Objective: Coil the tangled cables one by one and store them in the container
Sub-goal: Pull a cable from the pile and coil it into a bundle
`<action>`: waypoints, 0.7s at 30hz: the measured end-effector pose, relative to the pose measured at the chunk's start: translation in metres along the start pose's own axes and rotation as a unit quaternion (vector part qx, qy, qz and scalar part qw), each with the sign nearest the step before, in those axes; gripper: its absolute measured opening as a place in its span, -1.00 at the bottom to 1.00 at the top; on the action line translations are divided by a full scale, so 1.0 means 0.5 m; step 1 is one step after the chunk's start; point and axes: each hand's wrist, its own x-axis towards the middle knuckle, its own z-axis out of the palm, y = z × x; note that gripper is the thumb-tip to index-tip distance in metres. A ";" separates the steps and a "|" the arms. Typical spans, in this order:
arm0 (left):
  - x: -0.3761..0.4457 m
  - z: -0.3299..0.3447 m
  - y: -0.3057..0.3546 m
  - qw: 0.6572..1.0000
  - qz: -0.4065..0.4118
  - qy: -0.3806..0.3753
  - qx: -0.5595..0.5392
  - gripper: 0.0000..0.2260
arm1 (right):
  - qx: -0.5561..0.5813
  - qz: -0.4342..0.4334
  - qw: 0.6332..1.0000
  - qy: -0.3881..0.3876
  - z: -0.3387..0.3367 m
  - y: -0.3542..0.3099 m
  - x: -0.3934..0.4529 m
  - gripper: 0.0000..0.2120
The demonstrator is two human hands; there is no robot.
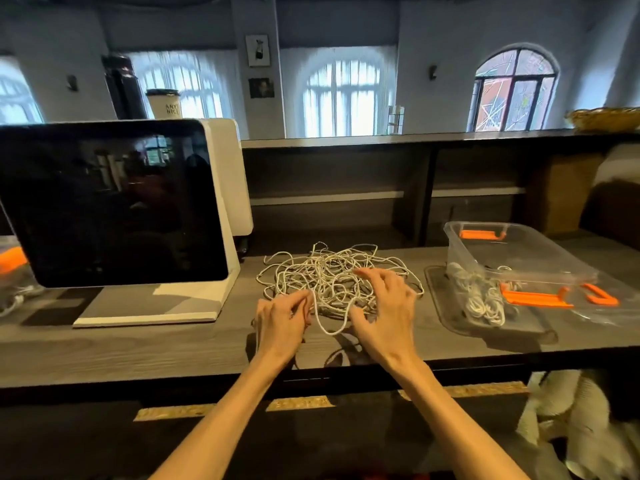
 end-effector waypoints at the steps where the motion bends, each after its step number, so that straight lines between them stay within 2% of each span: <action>1: 0.005 -0.007 0.015 0.999 0.029 0.002 0.027 -0.81 | 0.007 -0.020 0.999 -0.032 -0.011 -0.013 0.005 -0.53; 3: 0.026 -0.022 0.047 0.996 0.087 -0.024 0.015 -0.81 | 0.049 -0.009 0.994 -0.096 -0.031 -0.030 0.015 -0.58; 5: 0.046 -0.034 0.080 0.989 0.131 -0.069 0.018 -0.84 | 0.082 0.037 0.985 -0.148 -0.045 -0.053 0.032 -0.56; 7: 0.065 -0.040 0.113 0.986 0.138 -0.092 0.027 -0.89 | 0.112 0.060 0.978 -0.164 -0.057 -0.070 0.054 -0.63; 9: 0.075 -0.054 0.144 0.987 0.073 -0.135 -0.047 -0.97 | 0.157 0.065 0.978 -0.121 -0.074 -0.070 0.072 -0.71; 10: 0.079 -0.064 0.154 0.978 0.017 -0.178 -0.111 -0.94 | 0.185 0.076 0.975 -0.095 -0.086 -0.069 0.081 -0.71; 11: 0.082 -0.075 0.158 0.957 -0.042 -0.232 -0.170 -0.90 | 0.217 0.090 0.969 -0.075 -0.099 -0.065 0.088 -0.71; 13: 0.085 -0.100 0.161 0.905 -0.115 -0.348 -0.217 -0.78 | 0.274 0.110 0.953 -0.065 -0.125 -0.058 0.105 -0.74; 15: 0.080 -0.117 0.164 0.866 -0.138 -0.420 -0.234 -0.73 | 0.303 0.134 0.940 -0.078 -0.146 -0.059 0.119 -0.80; 18: 0.075 -0.136 0.178 0.812 -0.158 -0.467 -0.311 -0.79 | 0.322 0.183 0.926 -0.070 -0.163 -0.058 0.140 -0.81; 19: 0.076 -0.142 0.181 0.802 -0.154 -0.479 -0.322 -0.79 | 0.319 0.200 0.924 -0.070 -0.164 -0.054 0.145 -0.80; 21: 0.078 -0.151 0.185 0.809 -0.125 -0.491 -0.299 -0.77 | 0.311 0.233 0.919 -0.060 -0.168 -0.050 0.151 -0.76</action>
